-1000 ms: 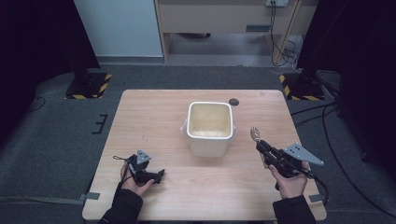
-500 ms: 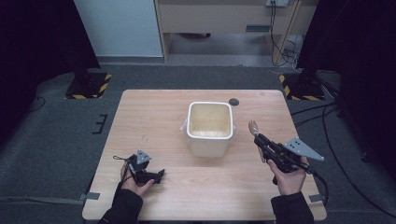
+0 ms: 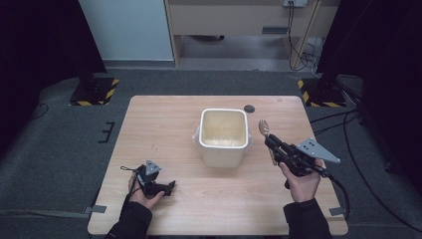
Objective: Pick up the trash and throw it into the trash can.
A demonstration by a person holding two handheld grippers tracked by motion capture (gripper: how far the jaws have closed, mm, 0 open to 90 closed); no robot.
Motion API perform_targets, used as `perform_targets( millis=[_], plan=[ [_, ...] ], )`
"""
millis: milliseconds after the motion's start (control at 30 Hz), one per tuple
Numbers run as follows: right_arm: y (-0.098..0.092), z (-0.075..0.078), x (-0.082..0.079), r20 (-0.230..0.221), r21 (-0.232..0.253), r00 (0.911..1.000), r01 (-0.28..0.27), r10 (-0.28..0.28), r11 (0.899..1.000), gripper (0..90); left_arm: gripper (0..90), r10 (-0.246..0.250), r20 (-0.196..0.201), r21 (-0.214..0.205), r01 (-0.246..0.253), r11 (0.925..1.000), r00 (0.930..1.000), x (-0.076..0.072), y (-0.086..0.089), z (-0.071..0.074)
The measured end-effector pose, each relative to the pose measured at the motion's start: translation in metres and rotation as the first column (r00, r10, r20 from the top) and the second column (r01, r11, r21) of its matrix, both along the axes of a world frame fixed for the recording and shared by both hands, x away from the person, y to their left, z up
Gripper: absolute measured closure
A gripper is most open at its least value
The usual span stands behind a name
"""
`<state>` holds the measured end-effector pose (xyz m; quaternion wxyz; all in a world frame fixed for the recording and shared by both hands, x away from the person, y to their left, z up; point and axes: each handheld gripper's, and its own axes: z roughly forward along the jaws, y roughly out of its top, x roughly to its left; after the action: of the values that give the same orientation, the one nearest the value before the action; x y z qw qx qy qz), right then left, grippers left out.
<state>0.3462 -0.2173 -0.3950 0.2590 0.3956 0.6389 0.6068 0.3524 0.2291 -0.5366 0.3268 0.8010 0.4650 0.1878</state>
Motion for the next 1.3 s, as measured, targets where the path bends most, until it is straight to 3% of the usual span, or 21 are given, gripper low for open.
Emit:
perform_targets(
  millis=[300, 1300],
  plan=[
    [0.009, 0.011, 0.008, 0.019, 0.006, 0.9998, -0.008, 0.008, 1.0, 79.7, 0.0, 0.0, 0.0, 0.0, 0.0, 1.0, 1.0, 0.0, 0.0, 0.0],
    [0.033, 0.02, 0.04, 0.016, 0.013, 0.9997, -0.017, 0.016, 1.0, 79.6, 0.0, 0.0, 0.0, 0.0, 0.0, 1.0, 1.0, 0.0, 0.0, 0.0]
  ],
)
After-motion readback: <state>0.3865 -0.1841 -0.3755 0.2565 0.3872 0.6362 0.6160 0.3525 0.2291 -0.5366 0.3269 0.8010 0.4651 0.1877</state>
